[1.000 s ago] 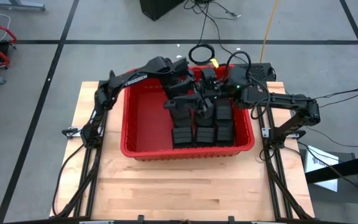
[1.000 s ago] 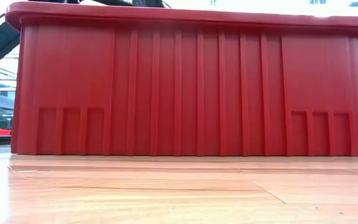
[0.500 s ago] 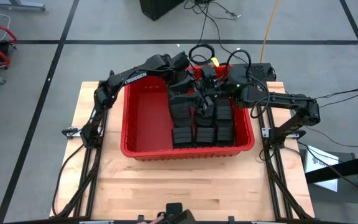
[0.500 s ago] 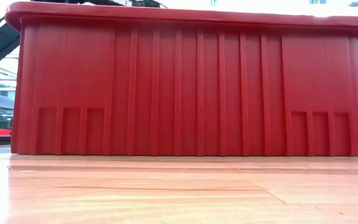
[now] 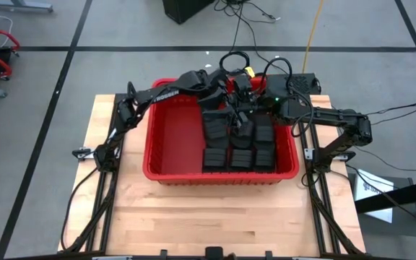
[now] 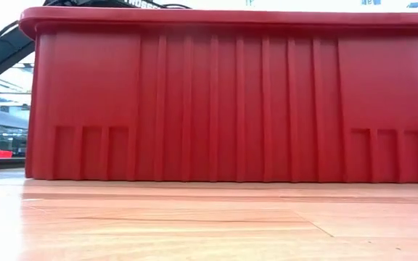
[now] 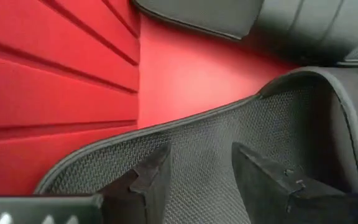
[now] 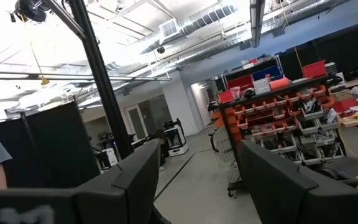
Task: Pick and place slides into bin
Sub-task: Put the black slide into the red bin
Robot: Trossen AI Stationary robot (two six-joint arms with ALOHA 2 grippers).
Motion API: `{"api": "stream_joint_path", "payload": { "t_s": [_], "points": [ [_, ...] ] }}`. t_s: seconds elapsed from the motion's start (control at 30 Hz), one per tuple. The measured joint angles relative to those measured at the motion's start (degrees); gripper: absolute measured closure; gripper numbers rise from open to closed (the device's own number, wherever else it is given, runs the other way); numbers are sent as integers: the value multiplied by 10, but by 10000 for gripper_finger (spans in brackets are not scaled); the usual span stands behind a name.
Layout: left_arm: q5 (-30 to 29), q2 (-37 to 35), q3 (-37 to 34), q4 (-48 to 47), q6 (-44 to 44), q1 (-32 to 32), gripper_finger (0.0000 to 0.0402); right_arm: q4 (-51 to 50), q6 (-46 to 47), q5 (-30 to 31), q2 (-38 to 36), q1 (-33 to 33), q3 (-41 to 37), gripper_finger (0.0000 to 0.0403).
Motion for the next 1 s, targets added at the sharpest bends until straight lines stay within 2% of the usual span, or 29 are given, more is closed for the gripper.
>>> {"api": "stream_joint_path", "payload": {
  "t_s": [0.17, 0.27, 0.73, 1.0],
  "points": [
    [4, 1, 0, 9, 0, -13, 227, -4, -1, 0, 0, 0, 0, 193],
    [-14, -4, -2, 9, 0, -15, 227, -6, -1, 0, 0, 0, 0, 193],
    [-7, -79, -8, -36, -32, -5, 227, -17, -9, 0, 0, -4, 0, 193],
    [81, -79, -7, -92, -20, -23, 227, -18, -4, 0, 0, -11, 0, 193]
  ]
}}
